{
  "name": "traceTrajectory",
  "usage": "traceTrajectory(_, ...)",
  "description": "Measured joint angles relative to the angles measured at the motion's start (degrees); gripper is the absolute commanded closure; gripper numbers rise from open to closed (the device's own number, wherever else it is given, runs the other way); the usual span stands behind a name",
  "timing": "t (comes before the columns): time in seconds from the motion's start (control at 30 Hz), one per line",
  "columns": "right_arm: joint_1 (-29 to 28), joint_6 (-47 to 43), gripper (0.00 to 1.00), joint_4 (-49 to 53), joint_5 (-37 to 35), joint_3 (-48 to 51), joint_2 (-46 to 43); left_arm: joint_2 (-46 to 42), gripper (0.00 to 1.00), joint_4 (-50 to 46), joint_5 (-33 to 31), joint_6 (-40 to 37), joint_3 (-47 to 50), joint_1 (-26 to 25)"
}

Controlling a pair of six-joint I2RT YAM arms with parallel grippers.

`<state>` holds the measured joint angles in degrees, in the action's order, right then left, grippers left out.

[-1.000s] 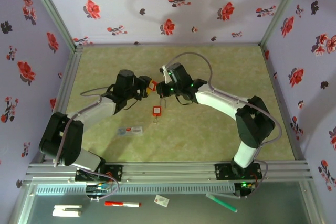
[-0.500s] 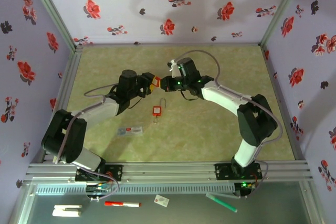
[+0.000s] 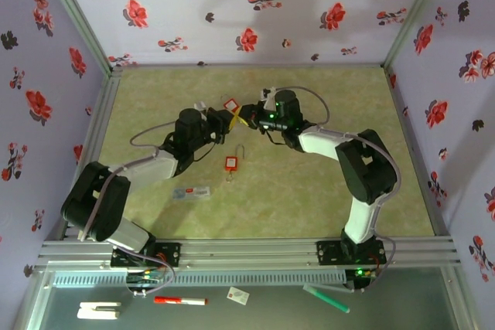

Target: Unlock with the key

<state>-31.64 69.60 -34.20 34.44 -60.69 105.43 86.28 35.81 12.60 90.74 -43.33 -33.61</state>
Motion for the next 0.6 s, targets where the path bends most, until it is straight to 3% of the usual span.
traceTrajectory(0.1,-0.15,4.17,1.0,-4.66,-0.55,0.04,0.33,0.0,1.0,1.73,3.98,-1.14,0.02,-0.94)
traceTrajectory(0.23,-0.26,2.84,1.0,-3.15,-1.31,0.11,-1.25,-0.74,0.99,2.4,6.62,-1.64,0.42,-0.7)
traceTrajectory(0.27,-0.28,2.12,1.0,-2.21,-1.49,0.22,-1.77,-1.4,0.94,1.77,6.97,-2.08,0.44,-0.48)
traceTrajectory(0.33,-0.28,-0.09,1.0,0.61,-2.01,0.5,-3.19,-3.63,0.67,-0.5,7.19,-3.39,0.44,0.0)
traceTrajectory(0.37,-0.28,-1.22,1.0,2.08,-2.34,0.52,-3.82,-4.79,0.59,-1.6,7.23,-3.85,0.42,0.22)
traceTrajectory(0.6,-0.28,-9.51,1.0,12.26,-4.94,0.37,-6.69,-15.39,0.2,-13.92,6.67,-6.14,0.44,1.18)
